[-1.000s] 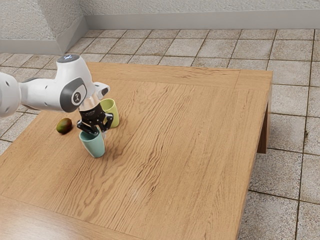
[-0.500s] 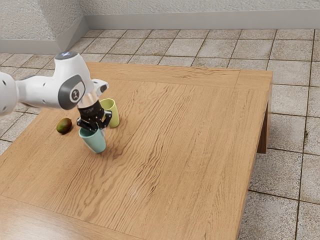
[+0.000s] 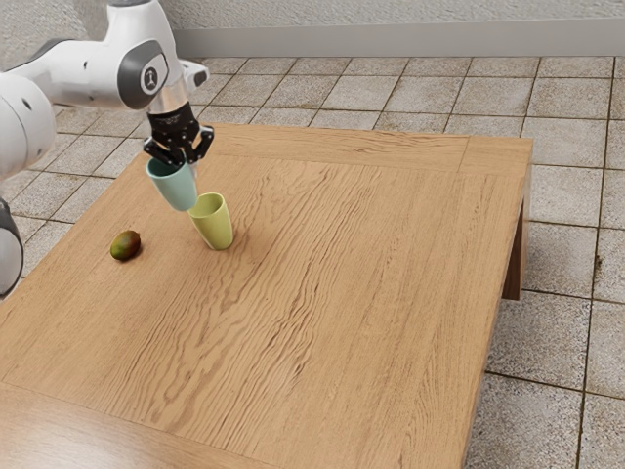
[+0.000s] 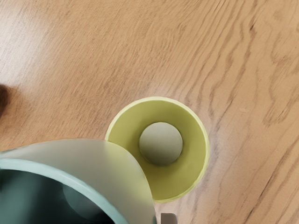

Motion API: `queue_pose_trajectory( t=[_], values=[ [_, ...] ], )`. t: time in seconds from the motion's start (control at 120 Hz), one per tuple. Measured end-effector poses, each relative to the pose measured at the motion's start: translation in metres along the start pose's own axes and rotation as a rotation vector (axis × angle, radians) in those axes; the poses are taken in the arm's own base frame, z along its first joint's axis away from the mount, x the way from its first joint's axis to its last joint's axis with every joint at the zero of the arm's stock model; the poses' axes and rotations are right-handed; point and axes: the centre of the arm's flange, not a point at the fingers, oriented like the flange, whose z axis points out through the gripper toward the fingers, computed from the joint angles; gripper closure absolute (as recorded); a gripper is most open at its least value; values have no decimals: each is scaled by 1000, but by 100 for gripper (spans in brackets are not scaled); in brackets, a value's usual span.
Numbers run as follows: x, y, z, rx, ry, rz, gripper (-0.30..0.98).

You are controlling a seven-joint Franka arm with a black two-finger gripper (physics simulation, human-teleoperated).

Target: Place the right cup onto the left cup

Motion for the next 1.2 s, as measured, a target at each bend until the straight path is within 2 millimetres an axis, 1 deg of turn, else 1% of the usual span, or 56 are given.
queue_pose_trajectory(
  t=[0.075,0.142,0.325,0.442,0.5,0.608,0.833,1.008,1.117,1.2],
  values=[
    [6,12,8,14,-15,16,78],
    [7,20,13,20,-29,33,78],
    [6,22,16,25,-50,50,78],
    [6,25,9,22,-41,61,78],
    [9,30,6,19,-30,70,78],
    [11,37,13,25,-36,82,78],
    [10,38,20,16,-51,88,78],
    [12,35,29,16,-66,85,78],
    [12,35,29,14,-67,87,79],
    [13,36,26,12,-59,89,78]
  ],
)
